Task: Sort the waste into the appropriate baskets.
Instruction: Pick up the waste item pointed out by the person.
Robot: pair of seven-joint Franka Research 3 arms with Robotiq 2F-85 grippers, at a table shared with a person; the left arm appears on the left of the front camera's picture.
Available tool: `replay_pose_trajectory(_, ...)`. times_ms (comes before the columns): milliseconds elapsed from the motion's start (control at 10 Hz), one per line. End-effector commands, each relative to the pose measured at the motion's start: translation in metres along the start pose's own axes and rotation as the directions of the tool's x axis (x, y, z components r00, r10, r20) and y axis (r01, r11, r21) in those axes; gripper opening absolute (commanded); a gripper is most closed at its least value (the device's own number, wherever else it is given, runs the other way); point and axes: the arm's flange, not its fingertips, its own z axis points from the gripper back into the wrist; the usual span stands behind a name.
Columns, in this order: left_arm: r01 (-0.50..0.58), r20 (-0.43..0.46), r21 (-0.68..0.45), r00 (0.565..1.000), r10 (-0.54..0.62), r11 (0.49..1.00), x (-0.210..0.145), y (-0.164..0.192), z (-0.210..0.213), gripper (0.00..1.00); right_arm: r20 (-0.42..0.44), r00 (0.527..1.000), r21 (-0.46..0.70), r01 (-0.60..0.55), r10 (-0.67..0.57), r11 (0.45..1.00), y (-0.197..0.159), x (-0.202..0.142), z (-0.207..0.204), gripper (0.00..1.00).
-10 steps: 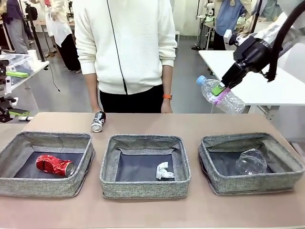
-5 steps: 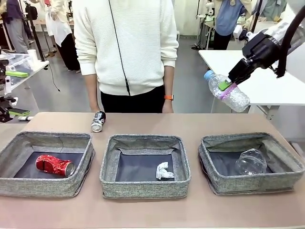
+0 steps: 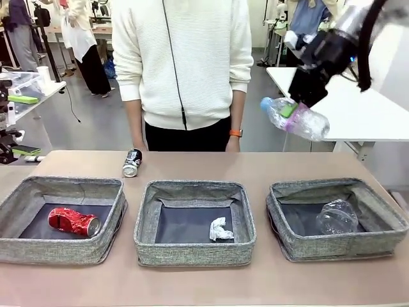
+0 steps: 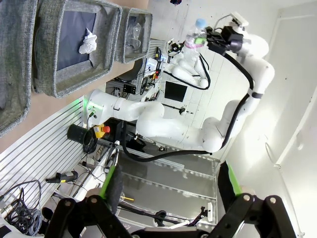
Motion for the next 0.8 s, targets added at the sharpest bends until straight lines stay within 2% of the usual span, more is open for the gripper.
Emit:
replay_pose_trajectory(0,-0.006,-0.001,-0.016,1.0,0.006,1.0,-0.002,-0.004,0.0,1.0,-0.053,0.98,-0.119,0.183,-0.19,0.976,0.057,0.019,0.012,0.19)
replay_pose_trajectory(200,-0.006,-0.001,-0.016,1.0,0.006,1.0,-0.002,-0.004,0.0,1.0,0.07,0.949,-0.293,0.315,-0.308,0.903,0.137,0.029,-0.001,0.19)
replay_pose_trajectory(300,-0.006,-0.001,-0.016,1.0,0.006,1.0,-0.002,-0.004,0.0,1.0,0.097,0.93,-0.361,0.366,-0.355,0.858,0.176,0.038,-0.009,0.19)
replay_pose_trajectory(400,-0.006,-0.001,-0.016,1.0,0.006,1.0,-0.002,-0.004,0.0,1.0,0.158,0.892,-0.415,0.45,-0.424,0.791,0.215,0.048,-0.015,0.19)
replay_pose_trajectory(500,-0.006,-0.001,-0.016,1.0,0.006,1.0,-0.002,-0.004,0.0,1.0,0.229,0.861,-0.449,0.507,-0.453,0.736,0.249,0.055,-0.019,0.19)
replay_pose_trajectory(700,-0.006,-0.001,-0.016,1.0,0.006,1.0,-0.002,-0.004,0.0,1.0,0.274,0.833,-0.439,0.553,-0.481,0.708,0.296,0.063,-0.012,0.19)
